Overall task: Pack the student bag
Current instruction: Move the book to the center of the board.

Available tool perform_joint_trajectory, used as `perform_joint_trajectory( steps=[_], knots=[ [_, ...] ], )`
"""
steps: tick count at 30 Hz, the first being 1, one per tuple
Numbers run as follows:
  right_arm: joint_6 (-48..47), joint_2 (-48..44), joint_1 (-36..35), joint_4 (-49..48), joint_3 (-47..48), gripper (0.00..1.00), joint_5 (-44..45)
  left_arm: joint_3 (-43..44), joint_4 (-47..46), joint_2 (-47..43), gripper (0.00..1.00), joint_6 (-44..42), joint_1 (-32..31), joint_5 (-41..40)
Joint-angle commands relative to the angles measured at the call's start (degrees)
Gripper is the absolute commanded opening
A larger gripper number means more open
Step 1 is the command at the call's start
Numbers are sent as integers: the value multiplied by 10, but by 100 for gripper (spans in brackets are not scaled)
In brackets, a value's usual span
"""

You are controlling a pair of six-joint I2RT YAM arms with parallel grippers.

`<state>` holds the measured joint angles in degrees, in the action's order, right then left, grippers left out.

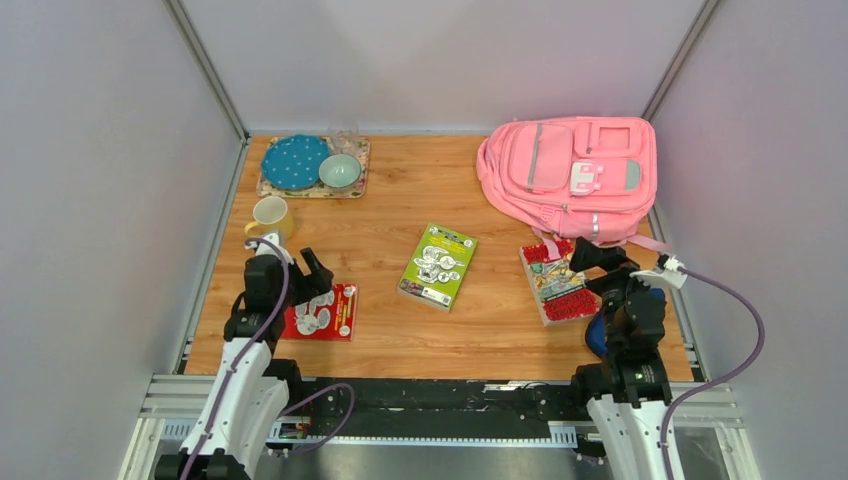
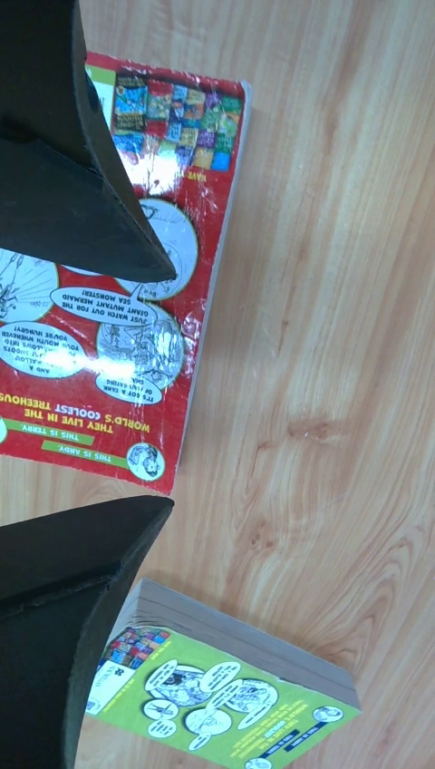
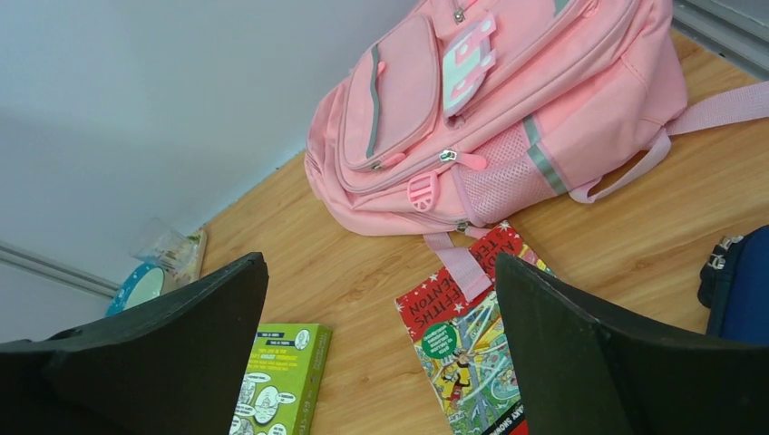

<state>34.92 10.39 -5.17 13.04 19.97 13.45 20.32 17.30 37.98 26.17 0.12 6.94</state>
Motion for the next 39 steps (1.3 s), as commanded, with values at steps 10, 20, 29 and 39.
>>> perform_joint_trajectory(
  steps=[10, 20, 29, 39],
  knots=[
    [-81, 234, 0, 138, 170, 99, -87, 55, 40, -43, 99, 83, 1, 71],
    [-40, 252, 0, 114, 169, 98, -172, 75, -75, 28, 99, 86, -202, 67],
    [-16, 262, 0, 153, 200, 98, -152, 231, -169, 325, 98, 48, -418, 33],
    [-2, 237, -1, 198, 227, 98, -80, 442, -219, 575, 95, 66, -486, 95]
  ],
)
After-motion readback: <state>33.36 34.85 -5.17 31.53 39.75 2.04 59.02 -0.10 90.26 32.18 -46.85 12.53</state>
